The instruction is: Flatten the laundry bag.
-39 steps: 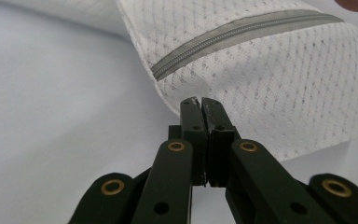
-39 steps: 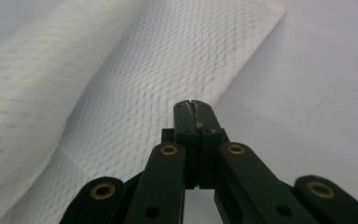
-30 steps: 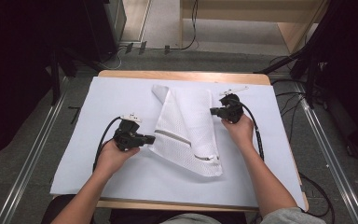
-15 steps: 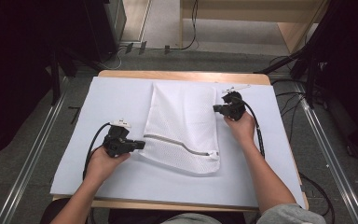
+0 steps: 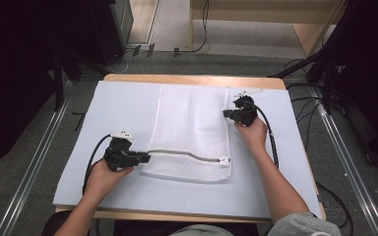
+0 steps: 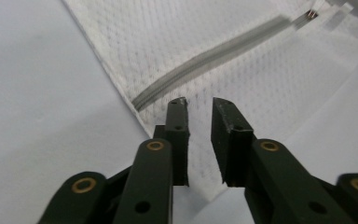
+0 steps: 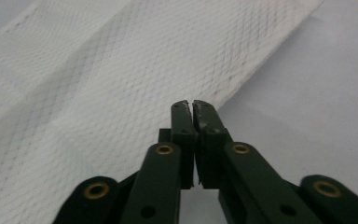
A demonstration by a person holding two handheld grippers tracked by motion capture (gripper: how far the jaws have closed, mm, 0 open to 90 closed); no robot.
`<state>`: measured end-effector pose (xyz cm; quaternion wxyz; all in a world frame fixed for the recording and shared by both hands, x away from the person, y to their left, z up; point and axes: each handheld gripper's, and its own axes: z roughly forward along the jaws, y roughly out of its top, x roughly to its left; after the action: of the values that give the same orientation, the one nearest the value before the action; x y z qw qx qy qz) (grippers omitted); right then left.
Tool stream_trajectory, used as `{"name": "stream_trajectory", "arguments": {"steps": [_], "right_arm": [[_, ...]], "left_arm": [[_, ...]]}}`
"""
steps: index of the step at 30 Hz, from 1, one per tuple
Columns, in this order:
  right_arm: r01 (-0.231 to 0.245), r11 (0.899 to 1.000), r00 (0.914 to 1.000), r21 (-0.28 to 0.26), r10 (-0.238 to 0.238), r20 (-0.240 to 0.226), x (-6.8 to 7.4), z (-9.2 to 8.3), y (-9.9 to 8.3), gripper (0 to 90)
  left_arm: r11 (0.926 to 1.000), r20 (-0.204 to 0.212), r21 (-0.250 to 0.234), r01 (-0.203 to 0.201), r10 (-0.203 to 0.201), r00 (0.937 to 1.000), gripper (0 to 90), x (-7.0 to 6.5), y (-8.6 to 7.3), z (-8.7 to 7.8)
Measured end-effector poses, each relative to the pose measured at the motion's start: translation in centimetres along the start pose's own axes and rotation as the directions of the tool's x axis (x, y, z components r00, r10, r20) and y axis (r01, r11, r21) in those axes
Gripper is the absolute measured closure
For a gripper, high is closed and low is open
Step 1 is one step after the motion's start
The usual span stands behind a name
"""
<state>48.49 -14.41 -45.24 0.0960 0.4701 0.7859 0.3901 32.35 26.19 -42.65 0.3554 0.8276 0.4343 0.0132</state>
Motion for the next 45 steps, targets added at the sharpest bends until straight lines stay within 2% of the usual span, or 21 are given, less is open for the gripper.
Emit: {"name": "stream_trajectory", "arguments": {"steps": [4, 10, 15, 19, 24, 30, 33, 37, 41, 45], "right_arm": [[0.003, 1.0, 0.9998, -0.013, -0.003, -0.018, 0.1, -0.6, 0.1, 78.2], [0.028, 1.0, 0.9986, 0.012, -0.028, -0.045, 0.7, -1.9, -0.3, 77.3], [0.041, 0.999, 0.9951, -0.005, -0.041, -0.089, 1.7, -3.8, -1.3, 75.3], [0.073, 0.997, 0.9919, -0.001, -0.072, -0.104, 2.5, -4.9, -2.4, 74.2], [0.088, 0.996, 0.9886, 0.019, -0.085, -0.124, 3.2, -5.4, -3.7, 72.4], [0.11, 0.994, 0.9899, 0.009, -0.108, -0.092, 4.2, -6.7, -4.9, 74.4], [0.099, 0.995, 0.99, 0.014, -0.097, -0.102, 4.3, -7.4, -5.4, 77.3], [0.083, 0.996, 0.9896, 0.032, -0.078, -0.12, 4.7, -8.6, -6.4, 81.8], [0.082, 0.996, 0.9897, 0.034, -0.077, -0.121, 5.2, -9.4, -7.3, 84.8], [0.079, 0.997, 0.9917, 0.017, -0.076, -0.103, 5.6, -10.1, -8.0, 85.9]], "left_arm": [[0.9992, 0.008, -0.038, 0.01, -0.01, 0.9999, 70.9, 0.1, 0.4, -0.4], [0.9994, 0.017, -0.033, -0.008, 0.009, 0.9998, 68.9, 0.0, 1.2, 0.1], [0.9991, 0.026, -0.035, -0.023, 0.024, 0.9994, 66.6, -0.1, 2.0, 0.7], [0.9989, 0.033, -0.034, -0.032, 0.034, 0.9989, 66.3, -0.2, 2.7, 1.2], [0.9987, 0.045, -0.029, -0.043, 0.044, 0.998, 66.1, -0.3, 3.4, 1.8], [0.9984, 0.06, -0.023, -0.051, 0.052, 0.9968, 64.3, -0.4, 4.2, 2.5], [0.9978, 0.078, -0.003, -0.066, 0.066, 0.9948, 64.2, -0.5, 4.9, 2.9], [0.9968, 0.096, -0.005, -0.08, 0.08, 0.9922, 65.2, -1.0, 5.7, 3.2], [0.994, 0.098, -0.005, -0.109, 0.109, 0.9892, 65.1, -1.4, 6.5, 3.6], [0.9939, 0.105, -0.014, -0.109, 0.11, 0.9883, 65.0, -1.5, 7.4, 3.9]]}}
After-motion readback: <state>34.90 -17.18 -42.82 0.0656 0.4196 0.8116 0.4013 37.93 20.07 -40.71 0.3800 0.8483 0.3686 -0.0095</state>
